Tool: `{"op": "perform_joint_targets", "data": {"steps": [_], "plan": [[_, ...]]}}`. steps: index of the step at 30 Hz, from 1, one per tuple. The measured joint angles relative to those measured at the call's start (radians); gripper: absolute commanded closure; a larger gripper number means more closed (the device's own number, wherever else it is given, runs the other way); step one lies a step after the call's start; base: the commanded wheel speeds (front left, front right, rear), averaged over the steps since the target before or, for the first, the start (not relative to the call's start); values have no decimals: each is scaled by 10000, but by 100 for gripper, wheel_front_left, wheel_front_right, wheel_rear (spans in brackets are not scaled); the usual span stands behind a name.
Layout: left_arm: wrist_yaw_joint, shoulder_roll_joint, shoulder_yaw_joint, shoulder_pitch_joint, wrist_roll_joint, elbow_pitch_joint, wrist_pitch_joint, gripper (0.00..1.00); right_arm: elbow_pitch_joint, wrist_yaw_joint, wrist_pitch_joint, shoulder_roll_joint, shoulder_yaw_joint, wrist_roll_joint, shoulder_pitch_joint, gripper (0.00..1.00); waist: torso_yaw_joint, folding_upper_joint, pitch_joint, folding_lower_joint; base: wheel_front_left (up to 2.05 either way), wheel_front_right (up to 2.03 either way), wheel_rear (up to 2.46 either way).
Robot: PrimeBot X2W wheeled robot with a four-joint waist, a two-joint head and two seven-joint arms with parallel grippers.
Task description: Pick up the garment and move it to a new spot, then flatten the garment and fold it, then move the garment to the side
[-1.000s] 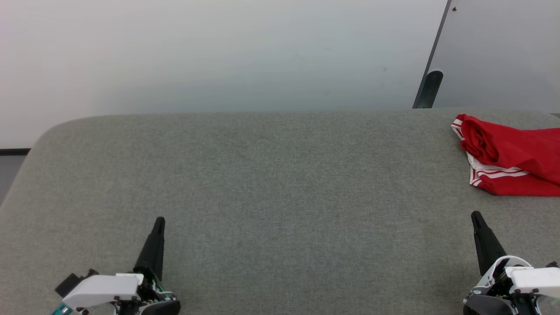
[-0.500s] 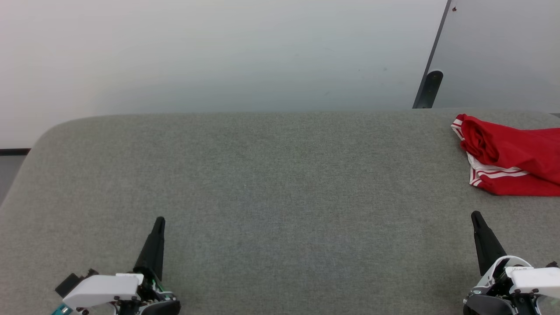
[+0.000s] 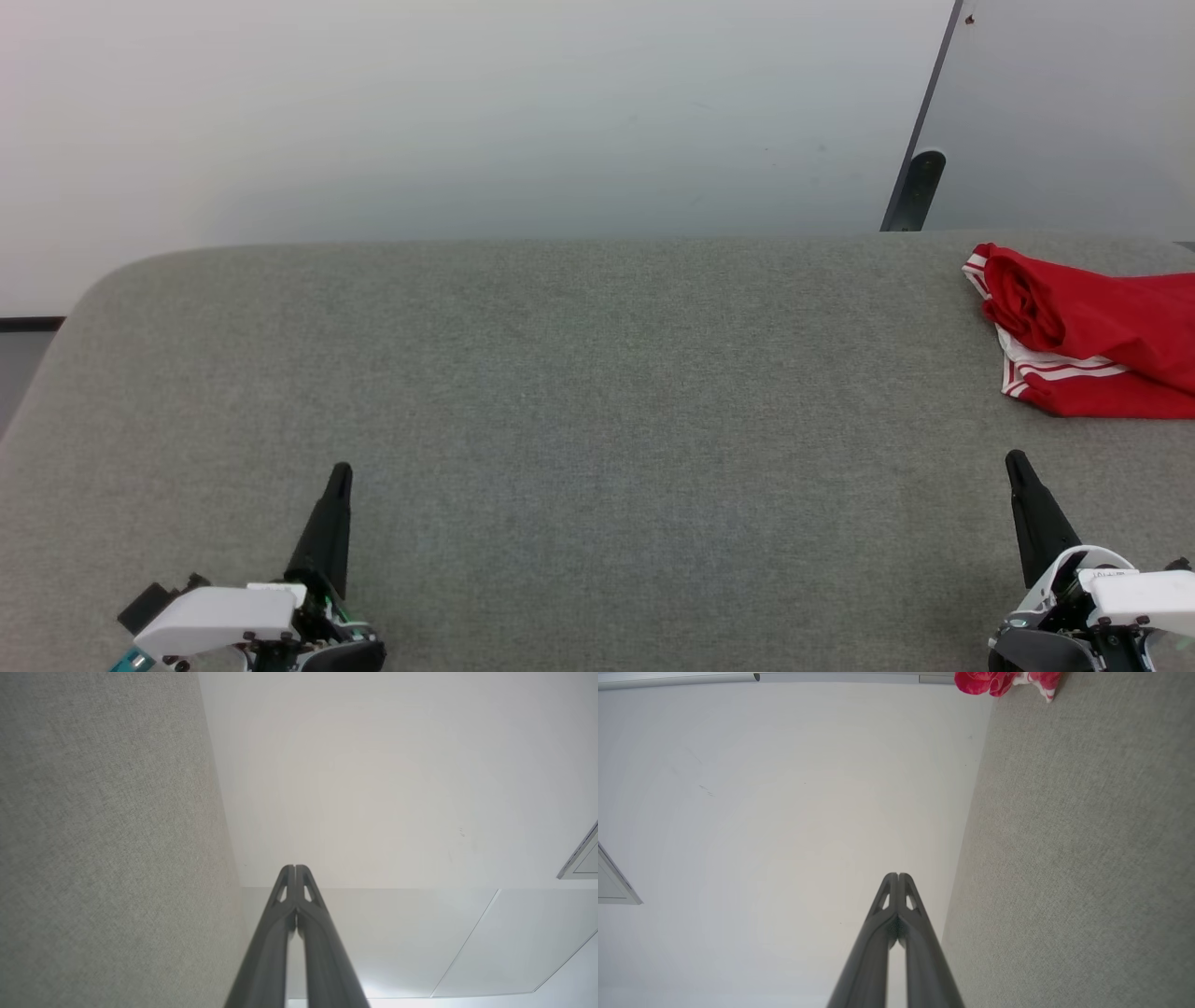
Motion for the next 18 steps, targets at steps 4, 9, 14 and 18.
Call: {"op": "perform_joint_targets", "data": {"steps": [4,9,14,18], "plan": [[0,0,2,0,0,0,0,100,0,0,0,0,0,0,0,100,0,0,0,0,0,0,0],[0,0,0,0,0,0,0,100,0,0,0,0,0,0,0,100,0,0,0,0,0,0,0],[0,0,0,0,0,0,0,100,0,0,0,0,0,0,0,100,0,0,0,0,0,0,0],[0,0,-2,0,0,0,0,100,0,0,0,0,0,0,0,100,0,0,0,0,0,0,0]]}}
